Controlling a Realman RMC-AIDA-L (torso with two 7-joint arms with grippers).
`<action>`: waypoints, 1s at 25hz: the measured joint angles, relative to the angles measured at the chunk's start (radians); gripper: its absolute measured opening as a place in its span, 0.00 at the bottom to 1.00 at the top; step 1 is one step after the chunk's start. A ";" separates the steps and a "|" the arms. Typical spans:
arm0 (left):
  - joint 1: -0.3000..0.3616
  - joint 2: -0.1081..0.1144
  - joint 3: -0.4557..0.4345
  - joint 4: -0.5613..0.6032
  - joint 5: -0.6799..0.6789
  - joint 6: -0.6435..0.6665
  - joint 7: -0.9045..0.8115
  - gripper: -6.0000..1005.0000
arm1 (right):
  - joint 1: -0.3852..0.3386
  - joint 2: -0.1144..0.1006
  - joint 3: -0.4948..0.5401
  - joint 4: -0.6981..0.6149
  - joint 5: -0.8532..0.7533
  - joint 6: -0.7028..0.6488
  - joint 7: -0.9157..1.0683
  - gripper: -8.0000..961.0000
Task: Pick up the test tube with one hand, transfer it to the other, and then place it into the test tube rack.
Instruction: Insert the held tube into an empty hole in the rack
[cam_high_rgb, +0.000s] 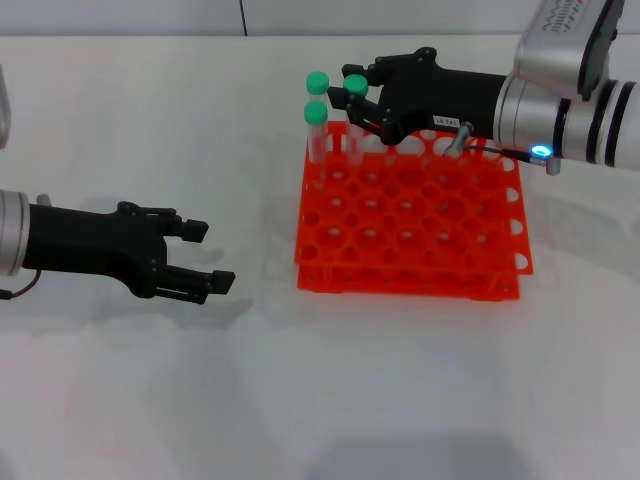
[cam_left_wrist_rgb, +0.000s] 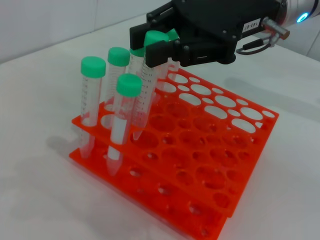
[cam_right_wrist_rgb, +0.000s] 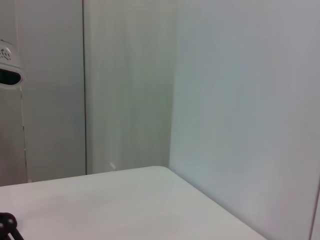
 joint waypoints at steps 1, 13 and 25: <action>0.000 0.000 0.000 0.000 0.000 0.000 0.000 0.86 | 0.000 0.000 0.000 0.000 0.000 0.000 0.000 0.28; 0.000 0.000 0.000 0.000 0.000 0.000 0.000 0.86 | -0.002 -0.001 0.001 -0.002 0.009 -0.011 0.000 0.28; 0.000 0.001 0.000 0.000 0.000 0.000 0.000 0.86 | -0.001 -0.003 0.001 -0.006 0.011 -0.014 0.011 0.29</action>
